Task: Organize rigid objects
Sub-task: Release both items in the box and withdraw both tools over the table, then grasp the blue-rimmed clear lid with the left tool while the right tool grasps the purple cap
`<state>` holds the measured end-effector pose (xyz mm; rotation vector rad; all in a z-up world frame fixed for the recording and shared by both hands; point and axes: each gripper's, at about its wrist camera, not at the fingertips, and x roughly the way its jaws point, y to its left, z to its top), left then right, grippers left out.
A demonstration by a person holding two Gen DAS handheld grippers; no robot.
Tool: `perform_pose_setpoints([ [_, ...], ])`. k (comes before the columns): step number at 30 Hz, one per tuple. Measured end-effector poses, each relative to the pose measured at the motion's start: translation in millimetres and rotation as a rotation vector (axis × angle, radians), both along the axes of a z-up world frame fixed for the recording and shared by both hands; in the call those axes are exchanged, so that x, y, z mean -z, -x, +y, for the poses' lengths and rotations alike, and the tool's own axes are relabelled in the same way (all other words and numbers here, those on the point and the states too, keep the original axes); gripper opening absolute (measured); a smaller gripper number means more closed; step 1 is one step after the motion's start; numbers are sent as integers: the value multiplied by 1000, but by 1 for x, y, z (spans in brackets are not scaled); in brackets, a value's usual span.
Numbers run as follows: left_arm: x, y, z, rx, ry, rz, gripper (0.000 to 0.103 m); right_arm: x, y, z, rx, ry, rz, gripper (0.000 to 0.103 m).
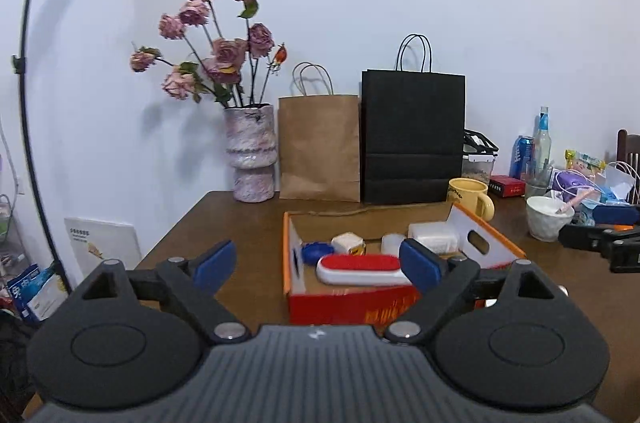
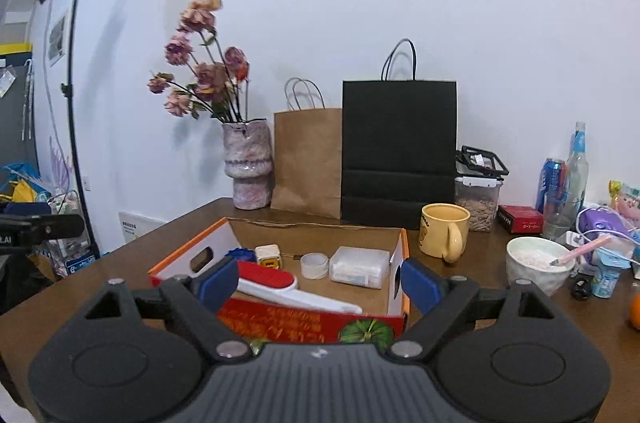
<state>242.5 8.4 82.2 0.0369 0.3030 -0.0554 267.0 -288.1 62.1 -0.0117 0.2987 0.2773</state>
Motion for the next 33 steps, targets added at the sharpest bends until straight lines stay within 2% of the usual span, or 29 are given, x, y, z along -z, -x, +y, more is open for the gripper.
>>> perform_pose_setpoints([
  [2,6,24,5,23,6,-15,97,4,26,4,-15,35,-27,91],
  [5,19,59,15,44,5,-53,99,18,69,9,-37,82,-78,101],
  [8,32,92,27,19,38,-71,101,36,104,16,-48,126,-86,101],
  [11,41,120,38,45,80,-61,103,52,133,19,-56,116,-82,101],
  [14,47,142,42,125,41,-66,103,64,163,19,-10,118,-83,101],
  [17,55,161,42,139,15,-61,103,70,186,9,-2,93,-64,101],
  [20,60,171,39,150,-13,-50,103,74,201,-2,10,92,-49,102],
  [23,60,173,33,115,-20,-46,103,75,207,-8,37,101,-48,103],
  [33,73,158,18,70,-21,-14,103,85,200,-12,48,117,-28,103],
])
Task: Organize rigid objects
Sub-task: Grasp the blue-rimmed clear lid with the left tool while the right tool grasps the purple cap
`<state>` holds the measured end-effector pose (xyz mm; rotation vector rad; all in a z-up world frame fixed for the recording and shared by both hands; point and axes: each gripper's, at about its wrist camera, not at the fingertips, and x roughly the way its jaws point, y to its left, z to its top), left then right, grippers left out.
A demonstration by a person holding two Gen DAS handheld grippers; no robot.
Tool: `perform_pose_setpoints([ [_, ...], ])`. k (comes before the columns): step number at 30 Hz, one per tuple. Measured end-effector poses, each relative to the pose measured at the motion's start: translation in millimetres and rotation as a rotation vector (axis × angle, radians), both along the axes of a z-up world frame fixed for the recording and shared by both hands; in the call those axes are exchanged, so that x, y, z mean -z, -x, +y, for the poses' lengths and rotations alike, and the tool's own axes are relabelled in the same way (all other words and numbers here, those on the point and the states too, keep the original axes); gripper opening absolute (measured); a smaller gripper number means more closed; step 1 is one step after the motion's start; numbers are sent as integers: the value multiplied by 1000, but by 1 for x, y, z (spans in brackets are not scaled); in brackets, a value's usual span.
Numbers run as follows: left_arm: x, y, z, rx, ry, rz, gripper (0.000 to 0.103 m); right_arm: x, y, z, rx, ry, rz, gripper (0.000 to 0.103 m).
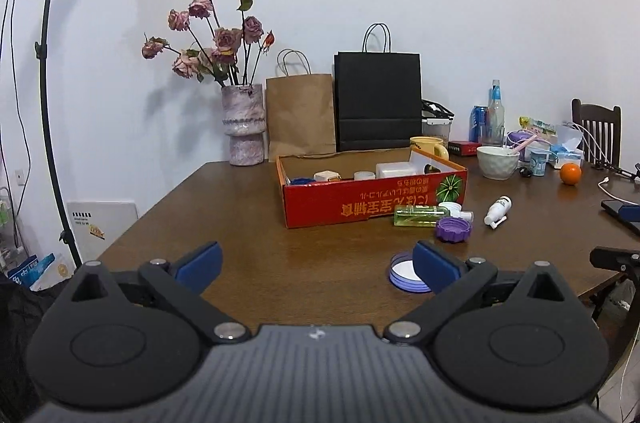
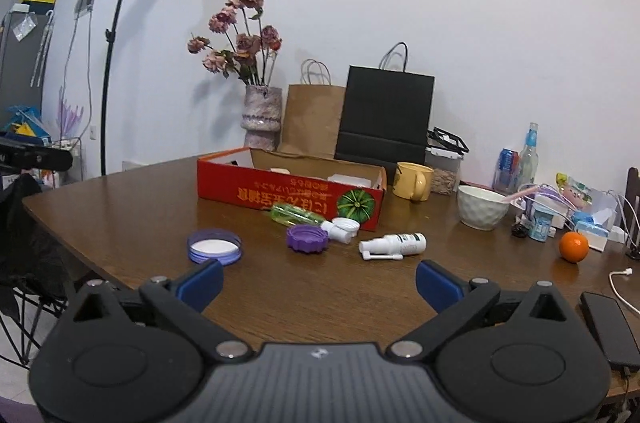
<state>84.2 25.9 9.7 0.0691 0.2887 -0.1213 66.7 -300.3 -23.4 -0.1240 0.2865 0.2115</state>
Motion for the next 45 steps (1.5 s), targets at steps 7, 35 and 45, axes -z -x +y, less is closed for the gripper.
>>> perform_pose_setpoints([
  [7,31,-25,-24,-18,0,32,103,15,-21,-3,9,-17,47,103],
  [35,81,-145,-107,48,2,229,102,33,-193,29,-15,-119,249,92],
  [45,86,-154,-109,55,-6,245,68,39,-239,52,-20,-96,349,75],
])
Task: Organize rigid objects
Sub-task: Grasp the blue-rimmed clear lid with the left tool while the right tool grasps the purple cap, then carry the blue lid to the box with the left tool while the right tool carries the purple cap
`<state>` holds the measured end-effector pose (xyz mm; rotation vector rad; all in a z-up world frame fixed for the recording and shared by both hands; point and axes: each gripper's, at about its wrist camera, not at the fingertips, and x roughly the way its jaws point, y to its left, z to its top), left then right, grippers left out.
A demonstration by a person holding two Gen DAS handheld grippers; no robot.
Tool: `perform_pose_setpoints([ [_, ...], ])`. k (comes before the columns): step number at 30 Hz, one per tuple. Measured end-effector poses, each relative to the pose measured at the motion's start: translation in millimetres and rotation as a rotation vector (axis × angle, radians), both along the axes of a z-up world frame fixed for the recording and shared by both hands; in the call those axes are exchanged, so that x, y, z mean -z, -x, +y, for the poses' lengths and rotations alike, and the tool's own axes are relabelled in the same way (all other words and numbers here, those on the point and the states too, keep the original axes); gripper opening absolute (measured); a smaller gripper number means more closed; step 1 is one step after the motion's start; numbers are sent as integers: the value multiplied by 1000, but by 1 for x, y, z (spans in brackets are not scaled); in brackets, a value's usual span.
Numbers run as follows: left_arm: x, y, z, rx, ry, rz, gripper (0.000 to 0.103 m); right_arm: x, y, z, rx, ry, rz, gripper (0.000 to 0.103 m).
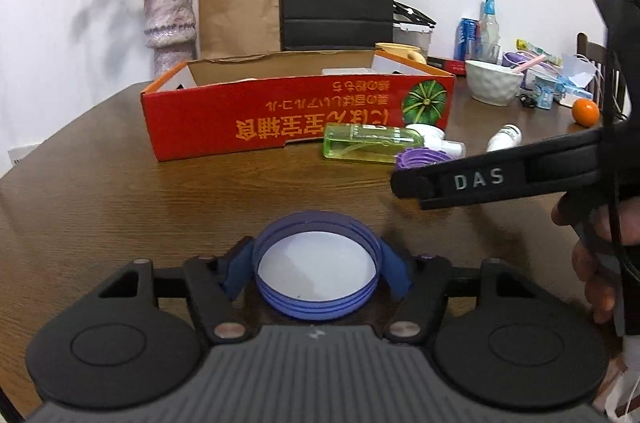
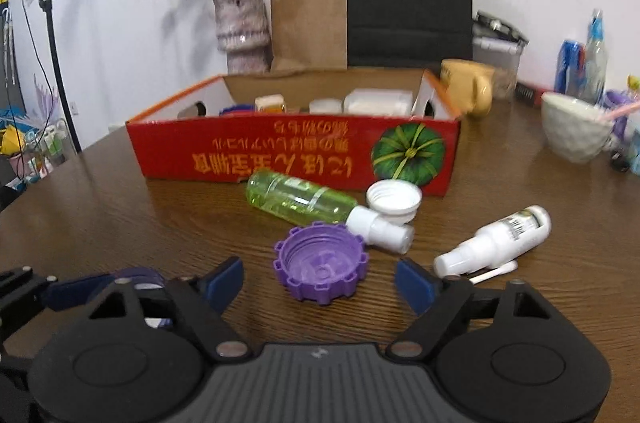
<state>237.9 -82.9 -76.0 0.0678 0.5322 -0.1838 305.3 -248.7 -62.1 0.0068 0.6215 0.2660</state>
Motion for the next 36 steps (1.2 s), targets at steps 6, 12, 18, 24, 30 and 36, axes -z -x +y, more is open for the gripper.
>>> perform_pose_setpoints([
  [6,-1,-3,4,-7,7,2,67,1,-7,5,14,49,-5,52],
  [12,-5,5,10,-30,-7,-23,67,-2,0,3,19,35,-19,52],
  [18,-21,23,16,-55,-7,-69,67,-14,24,1,13,17,-63,52],
  [24,-40,50,19,-83,-9,-135,67,-34,67,-6,-6,-11,-151,52],
  [30,-60,84,23,-107,-7,-216,67,-55,120,-10,6,-7,-276,52],
  [36,-80,122,29,-134,4,-291,67,-60,173,-11,16,11,-347,52],
])
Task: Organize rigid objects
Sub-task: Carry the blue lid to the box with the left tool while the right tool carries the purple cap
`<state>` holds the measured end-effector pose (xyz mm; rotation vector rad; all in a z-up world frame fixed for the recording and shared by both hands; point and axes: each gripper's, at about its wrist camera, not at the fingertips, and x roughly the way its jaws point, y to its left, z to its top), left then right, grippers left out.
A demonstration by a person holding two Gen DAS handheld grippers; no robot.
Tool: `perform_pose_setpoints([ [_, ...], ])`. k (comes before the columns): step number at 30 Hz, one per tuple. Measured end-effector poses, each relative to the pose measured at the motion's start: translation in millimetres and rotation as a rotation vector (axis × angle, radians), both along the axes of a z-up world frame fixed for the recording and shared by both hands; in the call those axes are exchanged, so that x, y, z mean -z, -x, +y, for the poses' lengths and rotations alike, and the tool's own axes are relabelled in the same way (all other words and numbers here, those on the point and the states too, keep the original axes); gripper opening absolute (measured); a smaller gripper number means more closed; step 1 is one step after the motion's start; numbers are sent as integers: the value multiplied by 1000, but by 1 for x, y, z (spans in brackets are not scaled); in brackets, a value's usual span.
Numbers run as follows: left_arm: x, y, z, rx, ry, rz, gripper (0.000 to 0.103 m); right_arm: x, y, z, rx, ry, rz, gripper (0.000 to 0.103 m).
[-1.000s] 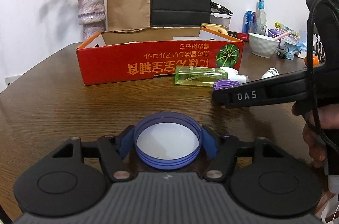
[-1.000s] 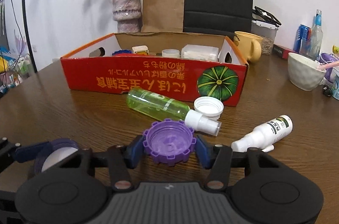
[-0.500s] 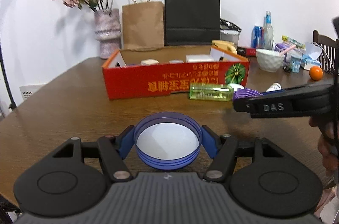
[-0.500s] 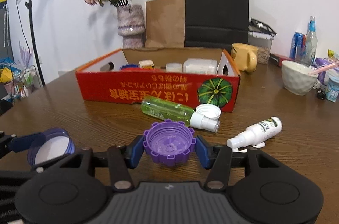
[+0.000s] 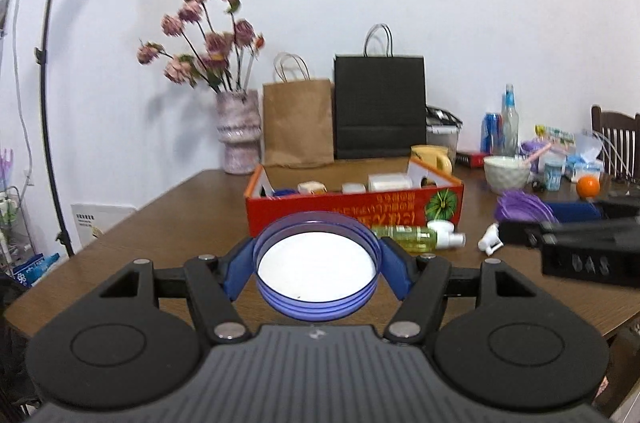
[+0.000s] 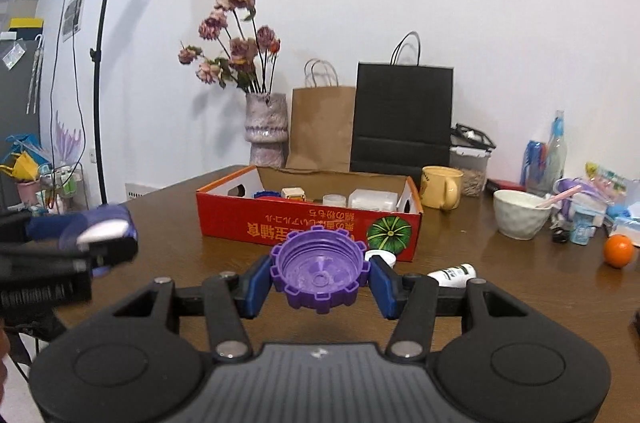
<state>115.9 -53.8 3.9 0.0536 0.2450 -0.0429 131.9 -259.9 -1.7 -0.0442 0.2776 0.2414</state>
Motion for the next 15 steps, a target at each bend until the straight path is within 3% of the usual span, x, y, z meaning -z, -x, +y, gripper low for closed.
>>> perform_pose_setpoints([
  [7,-21,29,8,-14,7,-74,68,-8,47,-5,2,3,-57,52],
  [15,-20,26,6,-14,2,-71,68,-4,44,-6,3,-3,-43,52],
])
